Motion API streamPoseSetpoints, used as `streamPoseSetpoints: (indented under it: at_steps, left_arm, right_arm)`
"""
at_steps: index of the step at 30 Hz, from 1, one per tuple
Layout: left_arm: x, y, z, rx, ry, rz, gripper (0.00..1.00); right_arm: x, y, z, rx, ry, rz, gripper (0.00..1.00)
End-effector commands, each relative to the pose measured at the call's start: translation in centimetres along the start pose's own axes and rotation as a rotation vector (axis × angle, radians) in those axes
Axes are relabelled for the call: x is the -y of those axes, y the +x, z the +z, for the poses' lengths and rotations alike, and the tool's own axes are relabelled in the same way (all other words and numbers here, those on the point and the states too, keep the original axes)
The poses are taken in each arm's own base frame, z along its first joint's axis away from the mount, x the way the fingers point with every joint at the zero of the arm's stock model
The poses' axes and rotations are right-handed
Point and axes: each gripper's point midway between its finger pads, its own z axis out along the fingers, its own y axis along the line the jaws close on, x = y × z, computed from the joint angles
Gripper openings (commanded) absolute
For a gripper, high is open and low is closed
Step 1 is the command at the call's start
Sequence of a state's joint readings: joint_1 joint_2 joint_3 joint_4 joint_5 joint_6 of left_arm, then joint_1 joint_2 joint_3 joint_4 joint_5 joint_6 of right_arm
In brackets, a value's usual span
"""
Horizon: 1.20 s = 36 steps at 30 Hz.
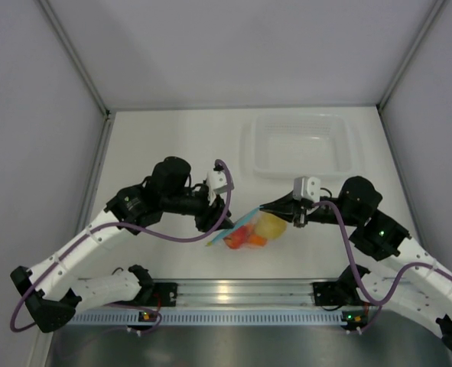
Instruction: Open the zip-top bag and remove the fake food
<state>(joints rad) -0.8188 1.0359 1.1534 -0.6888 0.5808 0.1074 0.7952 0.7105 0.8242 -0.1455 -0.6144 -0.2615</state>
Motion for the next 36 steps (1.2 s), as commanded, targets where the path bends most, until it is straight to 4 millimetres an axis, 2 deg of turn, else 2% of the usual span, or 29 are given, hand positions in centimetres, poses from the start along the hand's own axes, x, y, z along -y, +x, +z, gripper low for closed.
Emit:
streamPoseSetpoints:
  at_steps: [1, 7, 14, 18, 36]
  left_arm:
    - [-0.2, -1.5, -0.7, 0.061, -0.027, 0.055, 0.44]
    - [-0.2, -1.4, -0.5, 0.056, -0.022, 0.049, 0.44]
    - [0.4, -2.5, -1.5, 0.109, -0.025, 0.085, 0.44]
    - [0.2, -2.3, -1.6, 0.109, -0.036, 0.084, 0.44]
    - [0.5, -0.9, 0.4, 0.047, 0.047, 0.027, 0.42]
  right_arm:
    - [0.2, -1.4, 0.1, 0.058, -0.005, -0.052, 0.00]
    - [0.1, -1.8, 0.0, 0.068, -0.010, -0.059, 0.00]
    - [0.1, -1.2, 0.2, 0.052, -0.011, -0.052, 0.00]
    - [0.1, -1.5, 0.2, 0.056, -0.013, -0.053, 0.00]
    - [0.1, -2.6, 0.0, 0.089, -0.009, -0.067, 0.00]
